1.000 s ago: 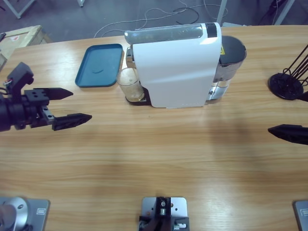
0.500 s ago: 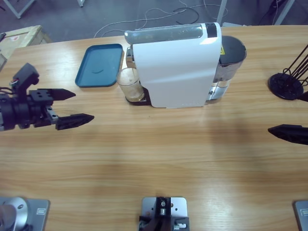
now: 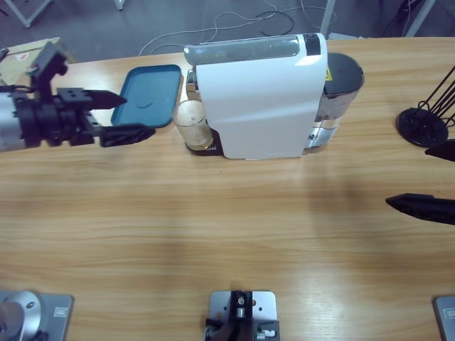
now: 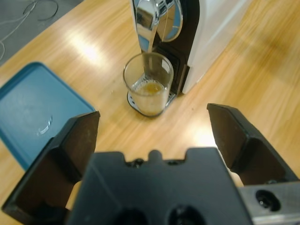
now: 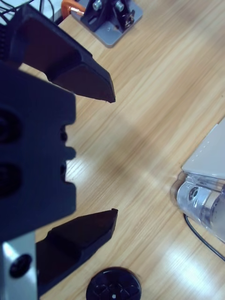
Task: Pour coffee
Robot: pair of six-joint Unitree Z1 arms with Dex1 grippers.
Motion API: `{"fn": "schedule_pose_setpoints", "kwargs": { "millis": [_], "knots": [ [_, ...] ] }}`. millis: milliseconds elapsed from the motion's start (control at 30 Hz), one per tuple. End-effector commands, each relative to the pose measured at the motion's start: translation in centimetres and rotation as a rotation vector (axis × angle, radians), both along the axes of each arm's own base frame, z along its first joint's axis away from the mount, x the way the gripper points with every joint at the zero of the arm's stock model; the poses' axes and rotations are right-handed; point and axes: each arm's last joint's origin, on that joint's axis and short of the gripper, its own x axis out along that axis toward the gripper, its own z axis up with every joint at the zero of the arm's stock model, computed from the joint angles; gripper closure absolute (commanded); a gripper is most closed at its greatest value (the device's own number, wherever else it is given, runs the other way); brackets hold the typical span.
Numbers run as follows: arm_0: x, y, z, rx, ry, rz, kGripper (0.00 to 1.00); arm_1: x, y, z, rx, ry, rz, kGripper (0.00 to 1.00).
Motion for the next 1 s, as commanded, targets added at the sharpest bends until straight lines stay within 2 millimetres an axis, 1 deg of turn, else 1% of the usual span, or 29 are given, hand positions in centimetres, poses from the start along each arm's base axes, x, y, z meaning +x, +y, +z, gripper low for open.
{"fn": "schedule_pose_setpoints", "kwargs": {
  "millis": [33, 100, 167, 367, 567, 700, 900, 1000],
  "knots": [
    [2.8, -1.9, -2.2, -0.002, -0.017, -0.088, 0.013, 0.6, 0.9, -0.6, -0.052, 0.035, 0.036, 0.0],
    [3.4, -2.3, -2.5, 0.001, -0.033, -0.096, 0.013, 0.8, 1.0, -0.7, -0.06, 0.042, 0.037, 0.0],
    [4.0, -2.7, -3.2, 0.014, -0.038, -0.107, 0.013, 0.9, 1.1, -0.8, -0.066, 0.045, 0.035, 0.0],
    [4.5, -3.4, -5.1, 0.062, -0.042, -0.152, 0.013, 0.7, 0.9, -0.7, -0.063, 0.038, 0.029, 0.0],
    [5.7, -4.5, -7.2, 0.065, -0.039, -0.176, 0.013, 1.2, 1.3, -1.0, -0.081, 0.056, 0.024, 0.0],
    [6.2, -5.1, -8.1, 0.062, -0.044, -0.182, 0.013, 1.4, 0.9, -0.9, -0.079, 0.053, 0.002, 0.0],
    [6.8, -5.6, -9.1, 0.066, -0.034, -0.182, 0.024, 1.5, 0.8, -0.9, -0.078, 0.054, -0.006, 0.0],
    [6.9, -5.8, -10.0, 0.078, -0.011, -0.186, 0.028, 1.5, 0.8, -0.9, -0.077, 0.053, -0.006, 0.0]
  ]
}}
